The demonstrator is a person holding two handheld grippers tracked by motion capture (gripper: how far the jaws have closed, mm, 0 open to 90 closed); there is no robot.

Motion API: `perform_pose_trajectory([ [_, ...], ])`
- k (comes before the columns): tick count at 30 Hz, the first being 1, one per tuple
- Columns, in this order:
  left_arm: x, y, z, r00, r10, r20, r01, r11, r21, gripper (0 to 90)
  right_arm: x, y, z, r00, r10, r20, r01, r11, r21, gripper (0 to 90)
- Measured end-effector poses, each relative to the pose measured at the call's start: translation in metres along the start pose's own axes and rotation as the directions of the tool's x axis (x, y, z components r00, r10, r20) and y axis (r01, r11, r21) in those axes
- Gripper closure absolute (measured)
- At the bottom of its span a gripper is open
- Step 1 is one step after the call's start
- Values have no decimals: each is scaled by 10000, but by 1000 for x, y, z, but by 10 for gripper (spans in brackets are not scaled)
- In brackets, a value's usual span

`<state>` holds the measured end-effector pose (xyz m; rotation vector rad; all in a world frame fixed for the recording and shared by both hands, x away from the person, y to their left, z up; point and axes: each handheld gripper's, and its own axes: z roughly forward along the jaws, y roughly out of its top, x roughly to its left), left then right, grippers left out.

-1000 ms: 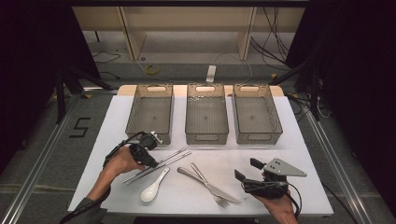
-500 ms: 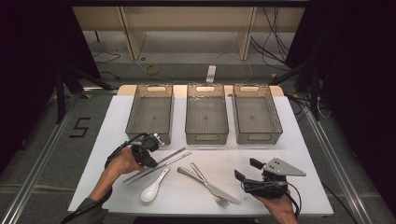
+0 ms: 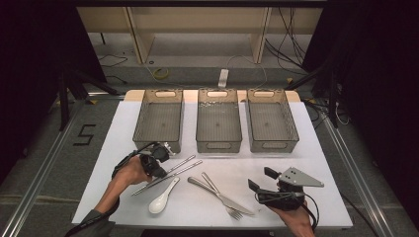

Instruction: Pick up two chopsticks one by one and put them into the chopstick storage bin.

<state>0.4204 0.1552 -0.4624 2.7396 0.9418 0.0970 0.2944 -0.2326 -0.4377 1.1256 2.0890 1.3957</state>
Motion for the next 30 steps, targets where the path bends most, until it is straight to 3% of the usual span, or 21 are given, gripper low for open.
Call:
perform_pose_trajectory([
  [8, 1, -1, -1, 10000, -18, -32, 17, 9997, -236, 849, 0, 0, -1, 10000, -24, -16, 24, 10000, -28, 289],
  [13, 0, -1, -9, 10000, 53, -46, -55, 9991, -422, 850, 0, 0, -1, 10000, -20, 1, 20, 10000, -23, 290],
  [20, 5, -5, -23, 9999, -144, -75, 137, 9955, -936, 850, 0, 1, -1, 10000, -5, 29, 5, 10000, -54, 291],
  [26, 6, -8, -40, 9991, -426, 9, 422, 9871, -1546, 850, -1, 0, -2, 10000, 10, 23, -10, 10000, -63, 291],
  [30, 7, -9, -52, 9981, -600, 108, 609, 9762, -2080, 850, -1, 0, -2, 10000, 40, 20, -40, 10000, -65, 290],
])
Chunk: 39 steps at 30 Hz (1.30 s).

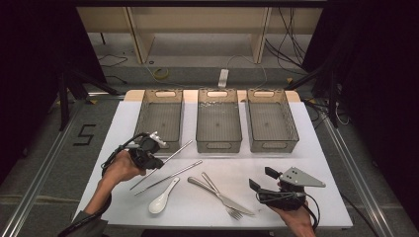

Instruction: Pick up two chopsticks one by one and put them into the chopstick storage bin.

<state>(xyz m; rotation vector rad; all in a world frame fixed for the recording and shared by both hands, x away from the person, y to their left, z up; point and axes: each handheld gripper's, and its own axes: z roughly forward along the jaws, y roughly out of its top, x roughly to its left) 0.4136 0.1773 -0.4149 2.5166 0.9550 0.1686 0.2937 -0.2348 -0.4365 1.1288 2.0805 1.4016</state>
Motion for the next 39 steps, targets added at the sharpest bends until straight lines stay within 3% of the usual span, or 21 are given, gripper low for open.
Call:
perform_pose_trajectory([
  [6, 2, 7, -21, 9994, -347, 52, 351, 9941, -1026, 850, -1, 0, 0, 10000, 27, 13, -26, 10000, -27, 290],
  [10, 7, 11, -35, 9982, -601, 23, 596, 9839, -1686, 850, -1, -1, 0, 10000, 44, 26, -44, 10000, -31, 290],
  [16, 22, 20, -47, 9914, -1297, -179, 1216, 9629, -2408, 850, -2, -1, 0, 10000, 72, 44, -72, 10000, -62, 290],
  [29, 53, 45, -56, 9757, -2114, -572, 1860, 9379, -2928, 850, -2, -1, -1, 9999, 144, -9, -144, 9998, -124, 289],
  [39, 78, 60, -57, 9554, -2824, -863, 2370, 9078, -3460, 850, -2, -1, -1, 9999, 142, -29, -143, 9998, -123, 289],
])
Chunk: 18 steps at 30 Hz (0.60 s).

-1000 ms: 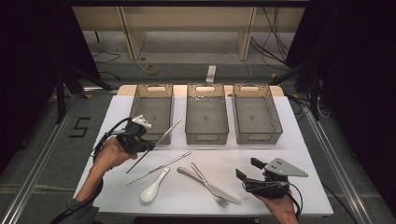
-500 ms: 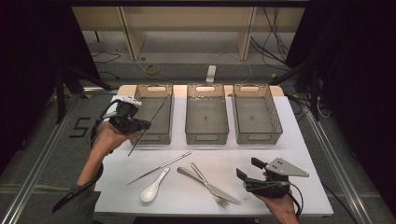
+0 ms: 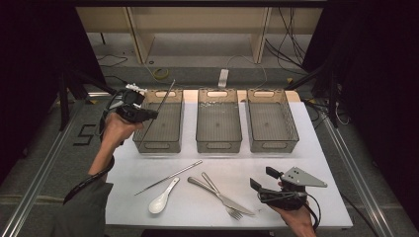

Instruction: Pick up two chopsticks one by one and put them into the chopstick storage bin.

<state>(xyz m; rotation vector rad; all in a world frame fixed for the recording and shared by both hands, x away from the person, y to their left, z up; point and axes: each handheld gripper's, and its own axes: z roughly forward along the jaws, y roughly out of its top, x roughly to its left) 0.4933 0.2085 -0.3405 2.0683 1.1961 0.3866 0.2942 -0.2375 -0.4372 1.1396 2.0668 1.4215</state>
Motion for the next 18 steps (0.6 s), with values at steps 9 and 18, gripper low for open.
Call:
perform_pose_trajectory([
  [9, 15, 6, 7, 9983, -337, -474, 319, 9988, -384, 850, 0, 0, 1, 10000, -9, -17, 9, 10000, 19, 289],
  [18, 19, 12, 15, 9951, -414, -903, 352, 9970, -686, 850, 0, 0, 1, 10000, -20, -27, 20, 10000, 19, 289],
])
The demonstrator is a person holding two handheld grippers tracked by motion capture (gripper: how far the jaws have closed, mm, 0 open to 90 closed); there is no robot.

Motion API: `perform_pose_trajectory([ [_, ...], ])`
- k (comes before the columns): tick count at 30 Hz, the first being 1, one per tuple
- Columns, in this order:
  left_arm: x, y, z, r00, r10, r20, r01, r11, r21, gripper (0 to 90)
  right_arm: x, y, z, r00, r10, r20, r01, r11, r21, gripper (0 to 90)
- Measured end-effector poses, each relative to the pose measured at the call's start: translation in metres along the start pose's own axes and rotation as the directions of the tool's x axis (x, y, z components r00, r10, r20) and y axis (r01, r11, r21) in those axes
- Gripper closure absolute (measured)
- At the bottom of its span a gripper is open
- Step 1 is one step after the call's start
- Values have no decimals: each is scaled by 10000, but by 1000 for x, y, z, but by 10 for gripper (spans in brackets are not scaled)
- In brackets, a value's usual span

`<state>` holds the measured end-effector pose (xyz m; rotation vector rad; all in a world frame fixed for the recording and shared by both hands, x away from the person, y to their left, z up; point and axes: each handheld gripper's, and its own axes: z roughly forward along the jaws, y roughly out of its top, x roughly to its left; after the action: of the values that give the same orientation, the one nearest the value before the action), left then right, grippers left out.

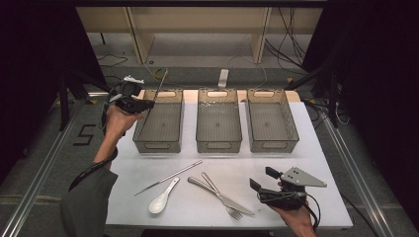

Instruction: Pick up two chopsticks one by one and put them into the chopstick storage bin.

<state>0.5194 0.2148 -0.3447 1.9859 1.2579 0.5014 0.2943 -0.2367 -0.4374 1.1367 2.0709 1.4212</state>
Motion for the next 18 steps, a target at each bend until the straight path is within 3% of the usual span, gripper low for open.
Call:
perform_pose_trajectory([
  [7, 3, -4, 10, 9998, -24, -213, 26, 9999, 102, 849, 0, 0, 0, 10000, -18, -36, 18, 10000, 24, 289],
  [18, 9, -22, 24, 9996, -240, -161, 245, 9992, 308, 849, 1, 0, 0, 10000, -32, -32, 32, 10000, 18, 289],
])
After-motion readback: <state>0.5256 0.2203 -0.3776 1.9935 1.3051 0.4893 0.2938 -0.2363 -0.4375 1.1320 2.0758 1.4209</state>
